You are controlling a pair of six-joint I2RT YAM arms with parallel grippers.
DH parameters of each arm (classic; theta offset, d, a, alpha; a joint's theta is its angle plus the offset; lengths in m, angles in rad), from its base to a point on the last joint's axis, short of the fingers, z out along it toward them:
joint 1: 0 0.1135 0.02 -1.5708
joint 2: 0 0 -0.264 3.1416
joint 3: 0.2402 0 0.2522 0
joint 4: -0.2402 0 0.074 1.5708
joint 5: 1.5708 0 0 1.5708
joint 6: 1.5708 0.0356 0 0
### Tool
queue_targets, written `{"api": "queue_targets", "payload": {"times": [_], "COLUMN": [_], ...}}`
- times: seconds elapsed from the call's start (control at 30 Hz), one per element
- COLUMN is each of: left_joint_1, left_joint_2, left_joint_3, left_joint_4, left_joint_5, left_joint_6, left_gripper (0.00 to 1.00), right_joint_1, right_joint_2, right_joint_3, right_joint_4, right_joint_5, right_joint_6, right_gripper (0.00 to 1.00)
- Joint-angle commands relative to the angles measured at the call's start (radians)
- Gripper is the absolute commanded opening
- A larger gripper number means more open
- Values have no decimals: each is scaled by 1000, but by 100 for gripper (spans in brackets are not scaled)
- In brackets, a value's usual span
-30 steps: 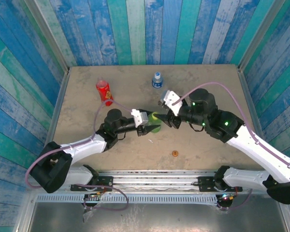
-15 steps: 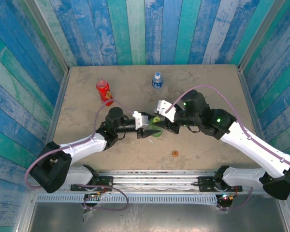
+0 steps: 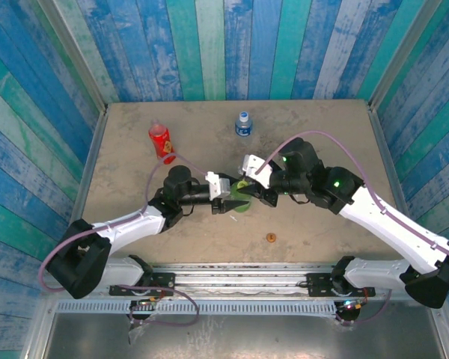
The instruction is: Screw on the bottle caps
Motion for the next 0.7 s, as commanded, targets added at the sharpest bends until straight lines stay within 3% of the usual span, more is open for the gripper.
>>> {"api": "queue_targets", "payload": {"times": [0.0,0.17,0.27,0.4,0.53,0.67], "left_joint_1": [1,1,1,-1,-1,0], "left_joint_2": [-47,-31,3,18,10,15], "left_joint_3": [-1,5,18,19,23,29], "left_joint_4": [122,218,228,211,135,105], "left_joint_5": [-80,-227,-177,-113,-88,-60], "left_joint_6": [-73,-162,-159,-150,-110,-103], "left_gripper": [53,51,53,52,52,52], "right_joint_1": [-4,-4,-4,-4,-3,-3], "right_joint_2": [11,10,-29,-84,-141,-218], "right_joint_3": [10,-1,-29,-77,-85,-174], "right_joint_4": [-21,5,25,104,164,275], "right_joint_5": [62,199,174,160,228,186], "right_joint_6": [46,133,133,137,156,140], "right_gripper": [20,19,22,34,48,60]}}
